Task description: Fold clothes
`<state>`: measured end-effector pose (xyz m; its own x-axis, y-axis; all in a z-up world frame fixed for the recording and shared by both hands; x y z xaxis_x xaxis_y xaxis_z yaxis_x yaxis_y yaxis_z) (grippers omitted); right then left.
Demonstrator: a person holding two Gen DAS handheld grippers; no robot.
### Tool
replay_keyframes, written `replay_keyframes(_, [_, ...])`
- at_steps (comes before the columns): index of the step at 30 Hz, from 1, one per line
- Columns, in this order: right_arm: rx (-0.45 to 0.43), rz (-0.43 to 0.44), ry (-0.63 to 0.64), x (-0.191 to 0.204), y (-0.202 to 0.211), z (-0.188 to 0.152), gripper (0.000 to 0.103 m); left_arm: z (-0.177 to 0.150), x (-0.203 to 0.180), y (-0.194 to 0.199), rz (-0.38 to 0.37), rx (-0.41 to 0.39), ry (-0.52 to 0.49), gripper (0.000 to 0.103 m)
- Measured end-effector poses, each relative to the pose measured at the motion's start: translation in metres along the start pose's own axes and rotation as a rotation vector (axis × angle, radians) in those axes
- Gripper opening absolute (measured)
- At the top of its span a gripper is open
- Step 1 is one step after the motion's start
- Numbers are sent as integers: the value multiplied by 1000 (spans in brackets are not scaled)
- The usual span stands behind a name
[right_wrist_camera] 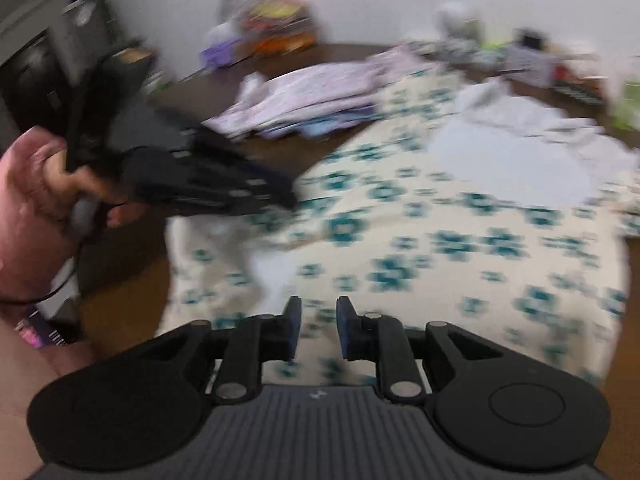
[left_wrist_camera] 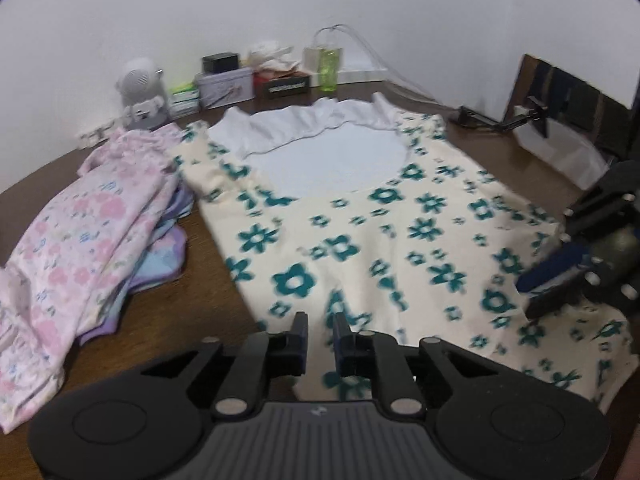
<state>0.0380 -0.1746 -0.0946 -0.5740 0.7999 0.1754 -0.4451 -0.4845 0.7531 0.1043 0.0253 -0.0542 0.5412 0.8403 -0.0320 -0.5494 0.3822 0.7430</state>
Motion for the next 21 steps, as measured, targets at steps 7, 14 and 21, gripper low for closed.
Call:
replay_keyframes(7, [88,-49,77,5,-11,-26,19,-2,5,-12,121,39,-71,12])
replay_keyframes(14, [49,-13,-44,-13,33,-38,32,3,-37,23,-104,-33,-68,14])
replay_keyframes(21, [144,21,-74,-19,25,-52,29,-22,-118,4,-232,189,-303,13])
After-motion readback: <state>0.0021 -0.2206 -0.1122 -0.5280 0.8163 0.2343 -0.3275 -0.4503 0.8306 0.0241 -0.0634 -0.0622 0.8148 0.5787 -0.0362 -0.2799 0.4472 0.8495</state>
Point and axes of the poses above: each gripper's, at about its wrist camera, not at the fingertips, and y roughly against the way its jaws point, x to its left, z to its top, the point moved 6 cm from there along -y, roughly the way its jaws point, and after that the axes turned 4 degrees about -z, right-handed, at the moved point
